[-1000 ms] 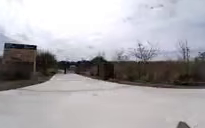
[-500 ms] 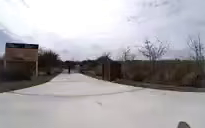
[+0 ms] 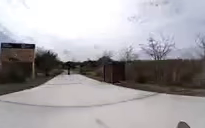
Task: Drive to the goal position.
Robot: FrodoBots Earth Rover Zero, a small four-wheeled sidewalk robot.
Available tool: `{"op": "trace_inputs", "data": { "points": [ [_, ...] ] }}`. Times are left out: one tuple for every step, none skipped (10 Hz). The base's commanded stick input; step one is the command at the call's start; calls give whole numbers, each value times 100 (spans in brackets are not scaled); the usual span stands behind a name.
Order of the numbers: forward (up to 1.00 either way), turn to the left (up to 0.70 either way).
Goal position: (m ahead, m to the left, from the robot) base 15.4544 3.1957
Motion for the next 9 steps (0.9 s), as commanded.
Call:
{"op": "trace_inputs", "data": {
  "points": [
    [100,40],
    [100,40],
    [100,40],
    [100,40],
    [100,40],
    [100,40],
    [100,40],
    [100,40],
    [100,40]
  ]
}}
